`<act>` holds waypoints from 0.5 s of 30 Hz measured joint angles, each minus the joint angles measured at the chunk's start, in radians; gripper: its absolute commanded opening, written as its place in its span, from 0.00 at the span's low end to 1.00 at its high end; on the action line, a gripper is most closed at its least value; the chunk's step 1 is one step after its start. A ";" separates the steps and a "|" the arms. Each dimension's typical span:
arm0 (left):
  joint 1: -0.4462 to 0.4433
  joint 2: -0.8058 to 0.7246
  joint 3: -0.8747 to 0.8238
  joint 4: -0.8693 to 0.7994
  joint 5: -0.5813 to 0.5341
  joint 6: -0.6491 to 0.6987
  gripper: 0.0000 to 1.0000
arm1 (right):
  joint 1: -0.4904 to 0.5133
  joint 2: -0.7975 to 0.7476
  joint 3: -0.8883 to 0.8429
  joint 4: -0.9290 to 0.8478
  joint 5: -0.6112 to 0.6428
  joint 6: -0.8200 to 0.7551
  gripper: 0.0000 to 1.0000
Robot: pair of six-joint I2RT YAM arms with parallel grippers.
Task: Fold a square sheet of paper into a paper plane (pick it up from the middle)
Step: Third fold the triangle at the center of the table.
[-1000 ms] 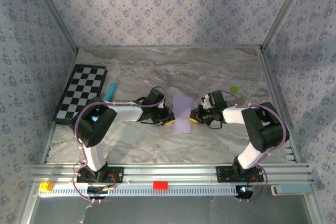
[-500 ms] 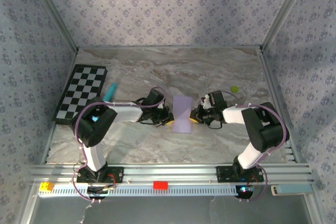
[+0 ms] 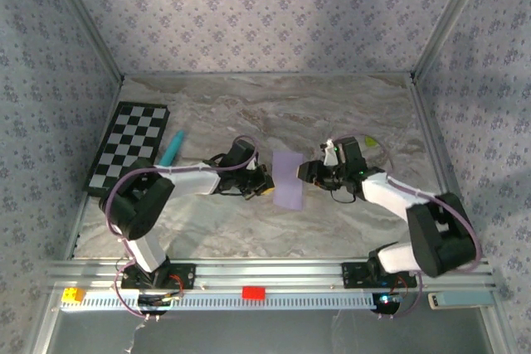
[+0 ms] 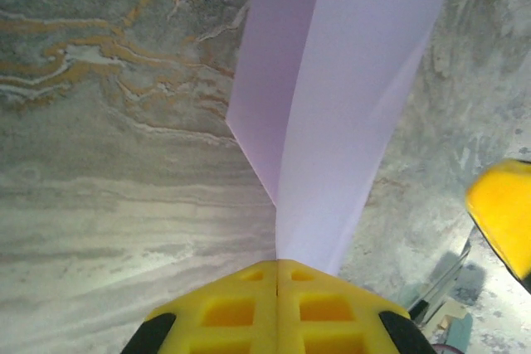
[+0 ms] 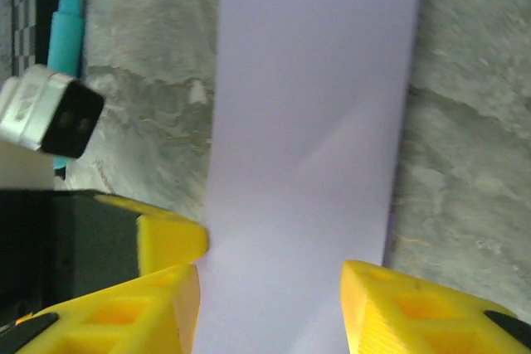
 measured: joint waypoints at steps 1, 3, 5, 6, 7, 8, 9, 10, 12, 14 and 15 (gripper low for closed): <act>0.000 -0.009 -0.003 0.000 0.000 -0.007 0.01 | 0.017 -0.033 0.002 -0.014 0.021 -0.019 0.49; 0.000 -0.022 -0.008 0.000 0.000 -0.021 0.01 | 0.060 -0.081 0.002 -0.033 0.070 -0.056 0.50; 0.000 -0.030 -0.016 0.001 0.000 -0.032 0.01 | 0.144 -0.133 -0.011 -0.034 0.156 -0.117 0.50; 0.000 -0.032 -0.020 0.001 0.000 -0.036 0.01 | 0.191 -0.155 -0.024 -0.026 0.196 -0.147 0.50; 0.000 -0.032 -0.023 0.000 0.000 -0.040 0.01 | 0.262 -0.184 -0.044 -0.009 0.249 -0.193 0.50; 0.000 -0.032 -0.024 -0.002 0.000 -0.045 0.01 | 0.333 -0.210 -0.071 0.019 0.296 -0.246 0.50; 0.000 -0.032 -0.026 -0.003 -0.001 -0.049 0.01 | 0.402 -0.229 -0.100 0.048 0.337 -0.298 0.51; 0.000 -0.032 -0.027 -0.003 -0.001 -0.050 0.01 | 0.449 -0.241 -0.124 0.072 0.368 -0.337 0.51; 0.000 -0.032 -0.028 -0.004 -0.004 -0.055 0.01 | 0.546 -0.250 -0.175 0.128 0.439 -0.438 0.51; 0.000 -0.032 -0.028 -0.005 -0.004 -0.057 0.01 | 0.602 -0.240 -0.199 0.155 0.497 -0.513 0.51; 0.000 -0.033 -0.028 -0.006 -0.005 -0.058 0.01 | 0.625 -0.229 -0.202 0.167 0.526 -0.547 0.51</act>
